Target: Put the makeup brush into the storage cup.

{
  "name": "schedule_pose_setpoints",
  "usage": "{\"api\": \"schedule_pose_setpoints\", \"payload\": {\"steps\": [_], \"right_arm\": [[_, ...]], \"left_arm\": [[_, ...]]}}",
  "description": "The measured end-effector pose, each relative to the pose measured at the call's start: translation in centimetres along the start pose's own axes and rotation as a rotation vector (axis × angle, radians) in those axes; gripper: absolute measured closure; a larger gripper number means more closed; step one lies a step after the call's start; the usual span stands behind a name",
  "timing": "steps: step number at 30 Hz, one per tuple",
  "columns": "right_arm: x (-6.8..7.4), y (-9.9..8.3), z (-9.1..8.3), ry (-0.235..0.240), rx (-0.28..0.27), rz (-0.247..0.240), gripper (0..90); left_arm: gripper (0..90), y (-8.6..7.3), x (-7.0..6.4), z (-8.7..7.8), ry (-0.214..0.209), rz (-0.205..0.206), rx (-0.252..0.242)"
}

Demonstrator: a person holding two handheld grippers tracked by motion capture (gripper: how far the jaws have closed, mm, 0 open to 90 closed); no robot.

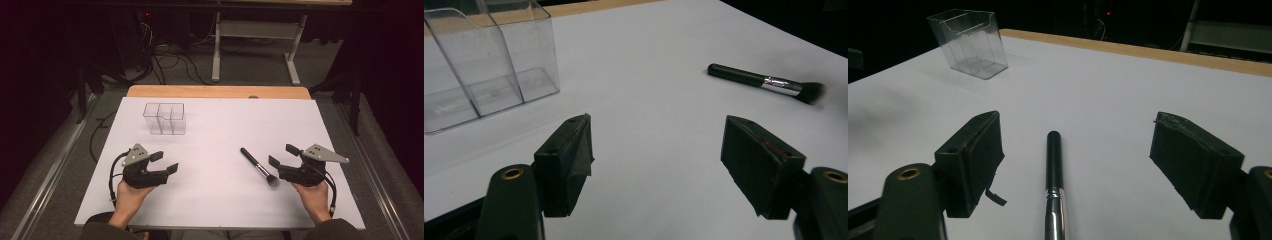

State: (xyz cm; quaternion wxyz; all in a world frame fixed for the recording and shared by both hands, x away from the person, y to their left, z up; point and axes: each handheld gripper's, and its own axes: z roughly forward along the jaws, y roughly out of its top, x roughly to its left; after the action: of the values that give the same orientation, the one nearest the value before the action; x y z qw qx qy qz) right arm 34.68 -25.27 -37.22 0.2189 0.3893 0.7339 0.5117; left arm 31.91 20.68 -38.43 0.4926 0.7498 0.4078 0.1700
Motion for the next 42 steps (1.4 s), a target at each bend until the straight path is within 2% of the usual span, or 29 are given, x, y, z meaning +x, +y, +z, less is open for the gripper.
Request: {"api": "schedule_pose_setpoints", "payload": {"steps": [10,15,19,25,30,34,38,42], "right_arm": [[0.4,0.5,1.1,0.017,0.003,0.001,22.3],[0.8,0.8,1.9,0.029,0.006,0.005,22.1],[1.1,1.1,2.5,0.038,0.001,-0.001,21.8],[1.5,1.4,3.3,0.042,0.014,-0.006,21.0],[1.6,1.6,3.8,0.037,0.020,0.009,19.4],[1.6,1.9,4.3,0.038,0.017,0.018,18.6],[1.7,2.1,4.7,0.040,0.056,0.019,19.1],[1.6,2.4,4.9,0.044,0.082,0.030,20.9]], "left_arm": [[29.0,0.0,0.0,-0.1,0.009,0.001,-0.001],[29.0,-0.1,-0.1,0.0,0.001,0.004,0.006],[29.0,-0.1,0.0,-0.2,0.013,-0.002,-0.002],[29.0,-0.1,-0.1,0.1,0.002,0.004,0.013],[29.0,-0.2,0.0,-0.2,0.007,-0.006,0.005],[28.9,-0.2,-0.1,0.1,0.003,0.001,0.022],[28.9,-0.2,-0.2,0.1,0.003,0.012,0.025],[28.9,-0.2,0.0,-0.1,0.004,-0.002,0.014]]}}
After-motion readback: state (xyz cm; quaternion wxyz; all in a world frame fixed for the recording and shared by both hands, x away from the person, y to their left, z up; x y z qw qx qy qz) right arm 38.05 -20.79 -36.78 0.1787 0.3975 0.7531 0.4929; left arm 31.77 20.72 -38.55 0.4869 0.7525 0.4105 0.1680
